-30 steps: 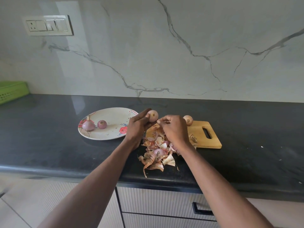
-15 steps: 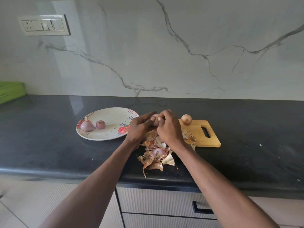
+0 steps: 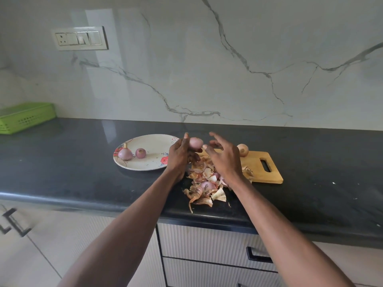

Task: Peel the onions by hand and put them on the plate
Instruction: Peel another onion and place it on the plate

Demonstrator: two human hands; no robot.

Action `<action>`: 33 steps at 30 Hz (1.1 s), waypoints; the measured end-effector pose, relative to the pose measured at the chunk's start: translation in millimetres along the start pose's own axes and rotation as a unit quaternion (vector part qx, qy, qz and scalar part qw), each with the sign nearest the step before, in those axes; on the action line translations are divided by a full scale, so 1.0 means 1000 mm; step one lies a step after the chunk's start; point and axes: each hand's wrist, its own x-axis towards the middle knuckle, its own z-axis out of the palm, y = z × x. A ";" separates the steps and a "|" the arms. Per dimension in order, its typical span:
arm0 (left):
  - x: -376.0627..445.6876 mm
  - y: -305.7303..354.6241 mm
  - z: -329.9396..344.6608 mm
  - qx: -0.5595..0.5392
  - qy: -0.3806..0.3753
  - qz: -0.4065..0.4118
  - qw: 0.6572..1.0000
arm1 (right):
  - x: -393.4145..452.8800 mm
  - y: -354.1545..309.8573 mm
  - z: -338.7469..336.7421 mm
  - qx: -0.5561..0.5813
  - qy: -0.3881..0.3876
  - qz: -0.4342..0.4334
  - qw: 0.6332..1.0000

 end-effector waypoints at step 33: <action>-0.014 0.056 -0.195 0.486 0.190 0.026 0.852 | 0.041 -0.095 0.146 0.046 -0.117 0.062 0.990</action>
